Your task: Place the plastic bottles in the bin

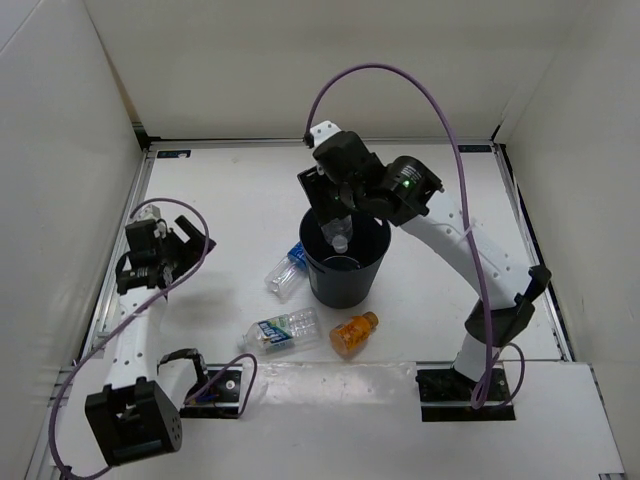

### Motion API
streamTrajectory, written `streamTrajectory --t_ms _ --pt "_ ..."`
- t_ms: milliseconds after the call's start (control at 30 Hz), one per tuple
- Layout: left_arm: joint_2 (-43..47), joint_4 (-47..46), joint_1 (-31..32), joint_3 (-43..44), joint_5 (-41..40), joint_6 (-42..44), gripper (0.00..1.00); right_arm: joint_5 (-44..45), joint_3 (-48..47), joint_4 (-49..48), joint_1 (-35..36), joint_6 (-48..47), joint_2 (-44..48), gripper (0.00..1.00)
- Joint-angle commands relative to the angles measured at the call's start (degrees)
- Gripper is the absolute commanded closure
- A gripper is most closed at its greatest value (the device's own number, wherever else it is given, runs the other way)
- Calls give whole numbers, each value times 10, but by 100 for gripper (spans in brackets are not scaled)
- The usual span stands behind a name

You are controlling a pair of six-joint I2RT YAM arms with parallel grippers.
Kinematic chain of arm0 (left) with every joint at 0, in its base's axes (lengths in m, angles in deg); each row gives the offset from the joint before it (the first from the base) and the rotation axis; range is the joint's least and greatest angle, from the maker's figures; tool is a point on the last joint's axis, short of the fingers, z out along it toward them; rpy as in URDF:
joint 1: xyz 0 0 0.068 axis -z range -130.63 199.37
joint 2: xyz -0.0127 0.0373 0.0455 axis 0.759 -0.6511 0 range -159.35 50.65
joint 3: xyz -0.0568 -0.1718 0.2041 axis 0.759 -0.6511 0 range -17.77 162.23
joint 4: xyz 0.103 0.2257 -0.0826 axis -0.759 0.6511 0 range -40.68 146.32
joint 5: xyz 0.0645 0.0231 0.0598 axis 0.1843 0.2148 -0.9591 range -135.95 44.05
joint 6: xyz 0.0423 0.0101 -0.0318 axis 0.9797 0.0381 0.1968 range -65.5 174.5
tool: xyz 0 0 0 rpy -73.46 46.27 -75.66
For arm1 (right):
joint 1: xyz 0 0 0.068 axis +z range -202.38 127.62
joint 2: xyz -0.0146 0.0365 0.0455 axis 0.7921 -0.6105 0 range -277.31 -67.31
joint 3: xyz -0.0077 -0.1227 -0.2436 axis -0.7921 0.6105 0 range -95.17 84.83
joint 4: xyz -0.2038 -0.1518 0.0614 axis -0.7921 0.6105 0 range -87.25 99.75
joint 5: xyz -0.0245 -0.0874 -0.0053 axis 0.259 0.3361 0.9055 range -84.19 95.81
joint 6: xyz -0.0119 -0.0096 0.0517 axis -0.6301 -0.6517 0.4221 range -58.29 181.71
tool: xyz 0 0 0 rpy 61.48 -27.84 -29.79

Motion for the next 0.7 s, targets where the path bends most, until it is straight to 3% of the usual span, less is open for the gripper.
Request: streamTrajectory --t_ms 0,100,200,300,400,667 --pt "-39 43 -7 48 20 -34 0 -64 -14 20 -21 -19 35 38" --pt "-73 58 -2 65 61 -24 0 -69 -26 33 -35 -14 44 10" --pt "-62 46 25 72 79 -14 0 -13 -38 20 -36 -14 61 10" --pt "-62 72 89 103 90 114 0 30 -31 -26 -51 -8 98 10" --pt "-62 141 187 133 87 204 0 -3 4 -70 -92 0 149 10" --pt "10 282 284 175 78 386 0 -71 84 -74 -169 41 188 10"
